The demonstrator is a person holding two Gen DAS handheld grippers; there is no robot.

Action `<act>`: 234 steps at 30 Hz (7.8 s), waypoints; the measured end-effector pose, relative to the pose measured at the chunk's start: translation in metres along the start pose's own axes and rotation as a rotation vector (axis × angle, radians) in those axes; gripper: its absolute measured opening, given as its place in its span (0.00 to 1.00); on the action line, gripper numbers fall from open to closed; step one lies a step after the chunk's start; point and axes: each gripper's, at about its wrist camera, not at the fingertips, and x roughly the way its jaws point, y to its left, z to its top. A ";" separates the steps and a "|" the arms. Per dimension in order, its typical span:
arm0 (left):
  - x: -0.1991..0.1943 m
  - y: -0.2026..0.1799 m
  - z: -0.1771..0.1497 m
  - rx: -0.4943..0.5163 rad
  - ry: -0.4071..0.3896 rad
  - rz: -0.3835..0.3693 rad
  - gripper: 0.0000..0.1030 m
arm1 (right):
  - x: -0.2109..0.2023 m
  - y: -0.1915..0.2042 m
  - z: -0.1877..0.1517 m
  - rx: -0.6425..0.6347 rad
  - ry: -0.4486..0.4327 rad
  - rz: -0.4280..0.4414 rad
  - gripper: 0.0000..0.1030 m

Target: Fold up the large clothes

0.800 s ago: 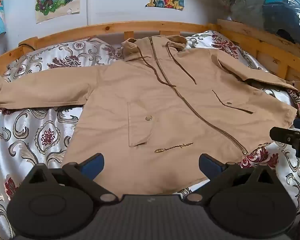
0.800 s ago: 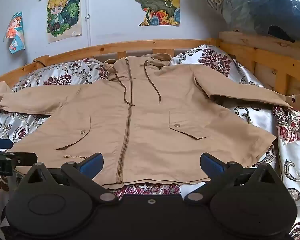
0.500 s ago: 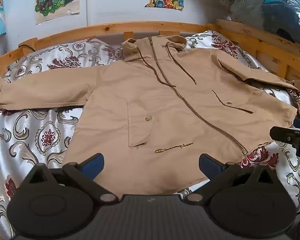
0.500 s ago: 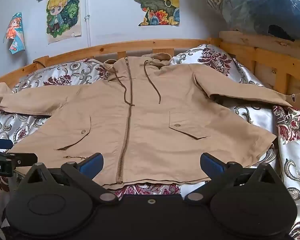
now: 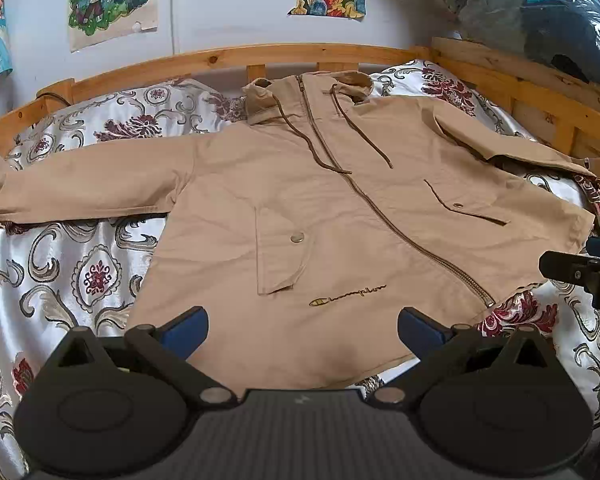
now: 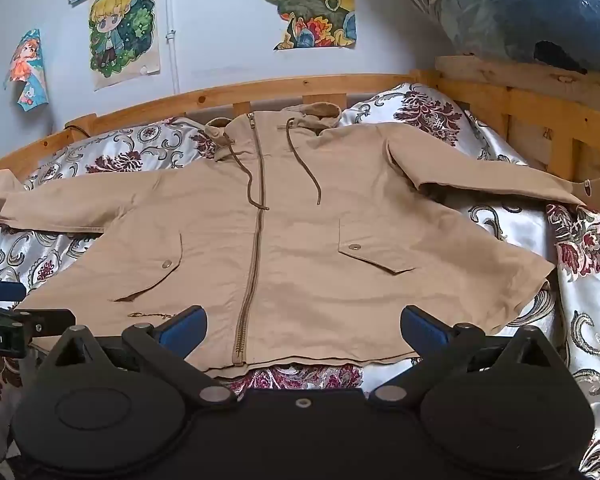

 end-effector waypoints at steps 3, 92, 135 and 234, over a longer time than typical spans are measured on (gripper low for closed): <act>0.001 -0.002 0.000 0.005 0.000 0.004 0.99 | 0.000 0.000 0.001 0.001 -0.001 0.000 0.99; 0.067 0.005 0.105 0.143 0.083 0.008 0.99 | 0.034 -0.191 0.064 0.736 -0.160 -0.257 0.95; 0.131 0.026 0.126 -0.116 0.067 -0.122 0.99 | 0.136 -0.231 0.091 1.280 -0.073 -0.277 0.18; 0.177 0.092 0.146 -0.365 -0.059 -0.605 0.97 | 0.274 0.124 0.262 -0.250 0.508 0.763 0.00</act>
